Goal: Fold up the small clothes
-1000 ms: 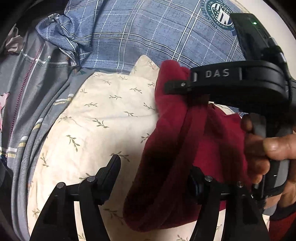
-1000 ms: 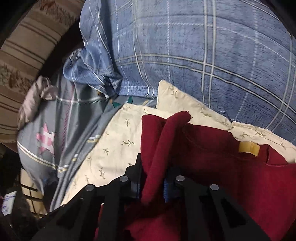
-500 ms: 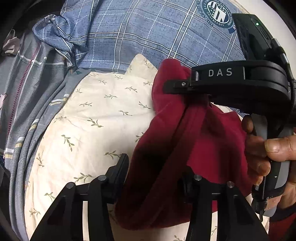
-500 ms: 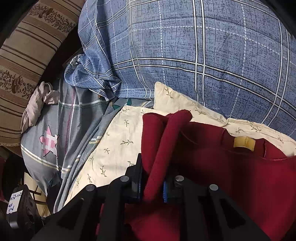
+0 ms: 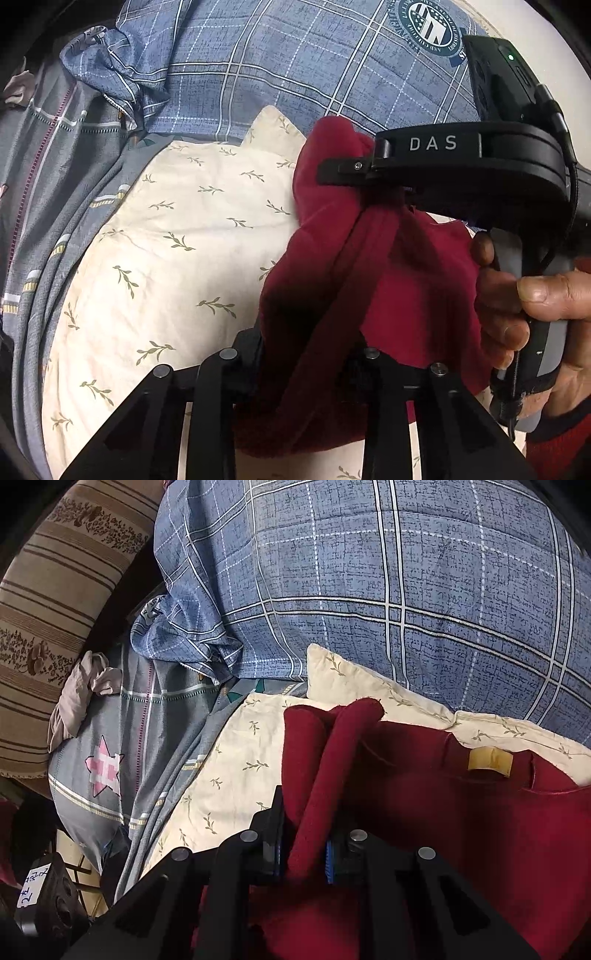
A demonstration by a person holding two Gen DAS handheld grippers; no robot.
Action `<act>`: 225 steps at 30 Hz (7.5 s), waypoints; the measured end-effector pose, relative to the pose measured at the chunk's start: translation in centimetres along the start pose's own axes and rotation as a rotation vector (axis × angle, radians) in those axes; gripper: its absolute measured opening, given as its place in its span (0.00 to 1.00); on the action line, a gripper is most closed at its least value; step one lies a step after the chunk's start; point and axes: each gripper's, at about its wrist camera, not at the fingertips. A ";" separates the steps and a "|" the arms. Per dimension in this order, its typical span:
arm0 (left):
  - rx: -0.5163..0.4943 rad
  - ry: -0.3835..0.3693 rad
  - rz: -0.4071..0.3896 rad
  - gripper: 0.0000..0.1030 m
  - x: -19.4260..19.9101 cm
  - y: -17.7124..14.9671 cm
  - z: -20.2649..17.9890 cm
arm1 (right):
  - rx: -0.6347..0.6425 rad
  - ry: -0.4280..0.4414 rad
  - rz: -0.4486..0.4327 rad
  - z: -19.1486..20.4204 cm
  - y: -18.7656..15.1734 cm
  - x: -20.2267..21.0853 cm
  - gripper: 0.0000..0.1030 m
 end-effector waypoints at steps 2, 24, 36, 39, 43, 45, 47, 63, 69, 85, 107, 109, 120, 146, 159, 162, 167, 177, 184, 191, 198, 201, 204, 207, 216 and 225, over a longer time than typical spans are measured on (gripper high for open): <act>-0.002 -0.006 -0.001 0.23 0.1 0.0 -0.1 | -0.014 0.005 -0.003 -0.3 -0.1 0.0 0.15; -0.245 -0.231 -0.016 0.17 4.0 0.4 -14.3 | -0.041 -0.084 -0.162 -7.8 1.9 13.1 0.13; -0.252 -0.371 0.152 0.35 -2.2 -3.5 -20.3 | -0.319 -0.285 -0.117 -22.6 -2.3 12.1 0.15; -0.286 -0.410 0.148 0.61 1.0 -2.6 -19.2 | -0.395 -0.269 -0.138 -23.6 -3.1 12.6 0.34; -0.374 -0.372 0.056 0.70 6.1 -1.8 -15.2 | -0.420 -0.220 -0.188 -22.6 -4.2 16.7 0.64; -0.379 -0.290 0.023 0.70 7.1 -1.9 -13.4 | -0.394 -0.189 -0.210 -21.2 -5.1 18.5 0.77; -0.365 -0.224 0.022 0.70 7.1 -2.4 -12.0 | -0.374 -0.155 -0.190 -20.1 -5.9 18.6 0.80; -0.285 -0.160 0.070 0.70 2.8 -3.5 -10.8 | -0.236 -0.329 -0.138 -18.2 -9.4 16.2 0.37; -0.301 -0.135 0.036 0.70 1.4 -2.5 -12.4 | -0.156 -0.446 -0.271 -15.5 -8.7 20.9 0.43; -0.262 -0.154 0.065 0.80 -1.7 -3.1 -12.8 | -0.074 -0.414 -0.240 -15.2 -5.5 17.4 0.37; -0.235 -0.134 0.064 0.84 -2.7 -2.8 -12.2 | -0.011 -0.263 -0.092 -14.3 -2.5 12.1 0.44; -0.233 -0.133 0.063 0.84 -2.7 -2.8 -12.2 | -0.006 -0.303 -0.118 -14.5 -4.8 15.0 0.44; -0.197 -0.199 0.052 0.85 -2.0 -2.3 -11.9 | -0.263 -0.383 -0.266 -19.6 -10.1 18.4 0.73; -0.149 -0.241 0.143 0.59 3.0 -1.7 -6.4 | -0.354 0.024 -0.247 -15.3 -10.8 17.7 0.43; -0.214 -0.054 -0.021 0.67 5.2 -4.5 -4.5 | -0.012 -0.140 -0.247 -3.9 -14.9 21.2 0.33; -0.215 -0.053 -0.066 0.72 6.1 -5.9 -4.2 | 0.051 -0.273 -0.147 -3.5 -16.6 18.3 0.25; -0.215 -0.067 -0.095 0.75 6.5 -7.3 -3.6 | -0.021 -0.328 -0.126 -5.4 -18.5 17.1 0.32; -0.251 -0.040 -0.145 0.75 6.7 -7.5 -4.1 | 0.008 -0.395 -0.274 -3.1 -14.1 19.0 0.48; -0.281 -0.030 -0.148 0.78 6.2 -7.4 -4.3 | -0.015 -0.456 -0.172 -5.6 -12.1 12.5 0.44; -0.276 -0.020 -0.146 0.81 6.1 -7.1 -4.1 | -0.054 -0.411 -0.201 -6.5 -12.6 13.5 0.46; -0.270 -0.003 -0.172 0.81 6.9 -7.3 -3.9 | -0.011 -0.441 -0.269 -3.7 -16.0 17.5 0.52; -0.272 0.003 -0.189 0.81 7.7 -7.6 -3.8 | -0.010 -0.466 -0.290 -3.1 -17.2 18.3 0.58; -0.277 0.005 -0.201 0.81 8.5 -7.8 -3.7 | -0.015 -0.474 -0.301 -2.6 -17.5 18.6 0.63; -0.287 0.007 -0.222 0.81 9.5 -8.0 -3.6 | -0.020 -0.475 -0.315 -2.0 -17.5 19.0 0.66; -0.329 0.022 -0.260 0.81 11.6 -9.1 -3.5 | 0.029 -0.508 -0.422 -1.3 -16.2 19.3 0.78; -0.352 0.039 -0.252 0.81 10.7 -8.9 -3.8 | 0.045 -0.547 -0.435 -1.9 -16.3 18.1 0.78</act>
Point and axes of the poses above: each gripper's, at about its wrist camera, not at the fingertips, and x roughly against the way its jaws point, z to its left, y to its top, and after that the axes turned 10 degrees about -z, right-handed
